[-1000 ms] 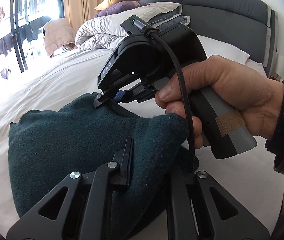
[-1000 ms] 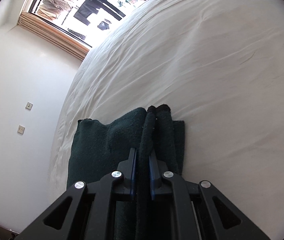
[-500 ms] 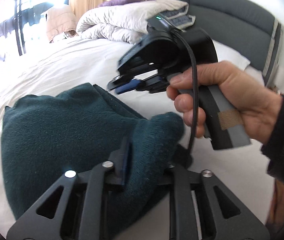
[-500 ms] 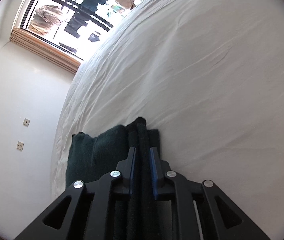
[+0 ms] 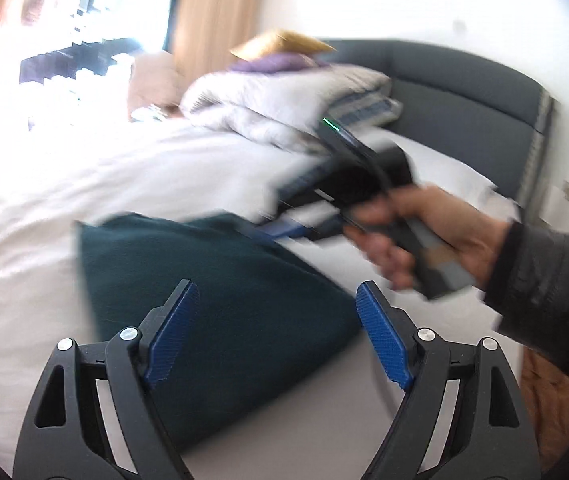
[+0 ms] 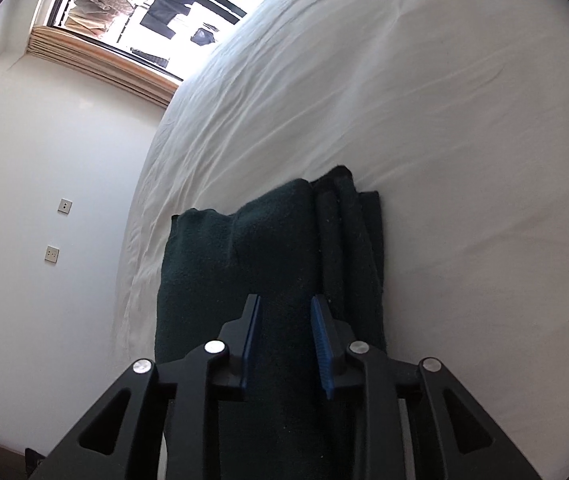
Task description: Fold small clothes
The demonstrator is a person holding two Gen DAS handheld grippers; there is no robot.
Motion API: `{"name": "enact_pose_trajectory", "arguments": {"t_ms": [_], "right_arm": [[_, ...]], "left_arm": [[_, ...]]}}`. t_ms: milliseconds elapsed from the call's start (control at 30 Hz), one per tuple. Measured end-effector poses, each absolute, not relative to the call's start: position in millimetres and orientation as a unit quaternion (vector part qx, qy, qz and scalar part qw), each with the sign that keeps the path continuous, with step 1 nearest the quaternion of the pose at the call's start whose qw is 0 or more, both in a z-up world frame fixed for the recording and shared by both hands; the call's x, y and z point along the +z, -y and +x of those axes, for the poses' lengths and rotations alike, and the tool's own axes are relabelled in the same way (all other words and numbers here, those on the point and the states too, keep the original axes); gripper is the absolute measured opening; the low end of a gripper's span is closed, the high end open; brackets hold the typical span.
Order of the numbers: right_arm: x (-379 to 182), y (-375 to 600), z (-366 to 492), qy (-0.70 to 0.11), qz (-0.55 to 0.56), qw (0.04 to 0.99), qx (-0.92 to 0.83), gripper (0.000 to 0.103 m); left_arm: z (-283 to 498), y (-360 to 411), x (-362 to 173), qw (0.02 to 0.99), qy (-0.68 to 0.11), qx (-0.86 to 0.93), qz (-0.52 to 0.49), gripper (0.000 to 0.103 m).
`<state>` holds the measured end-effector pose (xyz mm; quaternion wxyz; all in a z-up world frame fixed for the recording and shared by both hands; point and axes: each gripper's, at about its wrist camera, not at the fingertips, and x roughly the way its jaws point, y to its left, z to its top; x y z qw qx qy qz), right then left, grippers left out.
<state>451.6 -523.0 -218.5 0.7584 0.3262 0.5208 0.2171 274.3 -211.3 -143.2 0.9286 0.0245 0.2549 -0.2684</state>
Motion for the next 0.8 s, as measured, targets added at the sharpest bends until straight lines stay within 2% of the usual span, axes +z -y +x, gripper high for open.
{"name": "enact_pose_trajectory", "arguments": {"t_ms": [167, 200, 267, 300, 600, 700, 800], "right_arm": [[-228.7, 524.7, 450.5, -0.532, 0.341, 0.744, 0.218, 0.033], [-227.9, 523.2, 449.7, -0.531, 0.339, 0.745, 0.22, 0.03], [-225.7, 518.2, 450.7, -0.531, 0.313, 0.756, 0.218, 0.01], [-224.4, 516.5, 451.5, -0.533, 0.299, 0.763, 0.21, 0.008], [-220.3, 529.8, 448.9, -0.507, 0.279, 0.798, 0.168, 0.005], [-222.9, 538.3, 447.8, -0.498, 0.291, 0.802, 0.155, 0.004], [-222.9, 551.9, 443.4, -0.483, 0.307, 0.807, 0.143, 0.004]], "left_arm": [[317.6, 168.8, -149.3, 0.941, -0.272, -0.201, 0.015, 0.081], [328.3, 163.7, -154.1, 0.94, -0.283, -0.191, 0.016, 0.081], [345.2, 157.5, -166.9, 0.933, -0.313, -0.179, 0.015, 0.081], [354.5, 155.8, -174.1, 0.927, -0.331, -0.175, 0.01, 0.081], [360.3, 178.6, -181.8, 0.926, -0.326, -0.187, 0.03, 0.081], [372.9, 189.4, -195.3, 0.917, -0.351, -0.186, 0.042, 0.081], [370.9, 187.6, -193.1, 0.92, -0.34, -0.189, 0.036, 0.081]]}}
